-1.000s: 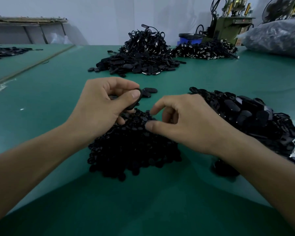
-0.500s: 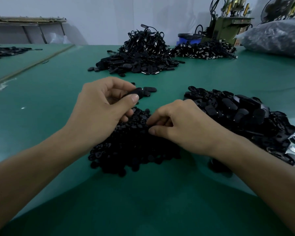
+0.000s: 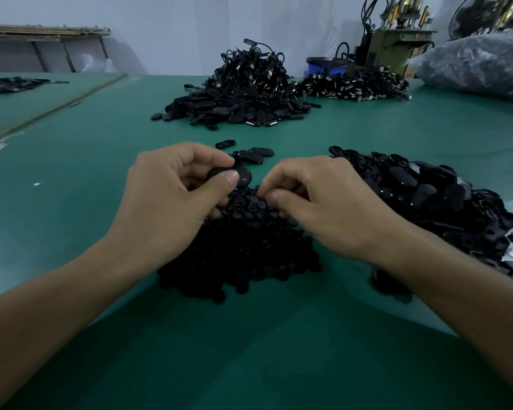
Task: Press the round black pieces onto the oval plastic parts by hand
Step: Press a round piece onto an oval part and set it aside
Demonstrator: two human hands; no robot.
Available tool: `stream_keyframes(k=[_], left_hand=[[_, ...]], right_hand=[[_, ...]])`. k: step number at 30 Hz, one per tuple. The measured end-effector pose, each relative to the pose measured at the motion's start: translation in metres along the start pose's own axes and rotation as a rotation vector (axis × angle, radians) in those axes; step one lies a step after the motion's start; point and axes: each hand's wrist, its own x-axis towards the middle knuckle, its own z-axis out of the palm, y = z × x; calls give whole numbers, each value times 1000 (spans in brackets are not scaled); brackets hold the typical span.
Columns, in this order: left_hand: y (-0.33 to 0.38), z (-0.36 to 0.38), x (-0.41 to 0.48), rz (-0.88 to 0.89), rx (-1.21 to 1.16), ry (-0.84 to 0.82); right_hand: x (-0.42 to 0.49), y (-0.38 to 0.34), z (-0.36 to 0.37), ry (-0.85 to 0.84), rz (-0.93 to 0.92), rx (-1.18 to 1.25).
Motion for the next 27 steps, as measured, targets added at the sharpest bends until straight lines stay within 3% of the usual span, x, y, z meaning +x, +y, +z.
stream_keyframes(k=[14, 27], left_hand=[[11, 6, -8, -57, -139, -70], [16, 7, -9, -100, -210, -7]], right_hand=[[0, -5, -3, 102, -20, 425], [0, -6, -4, 91, 50, 484]])
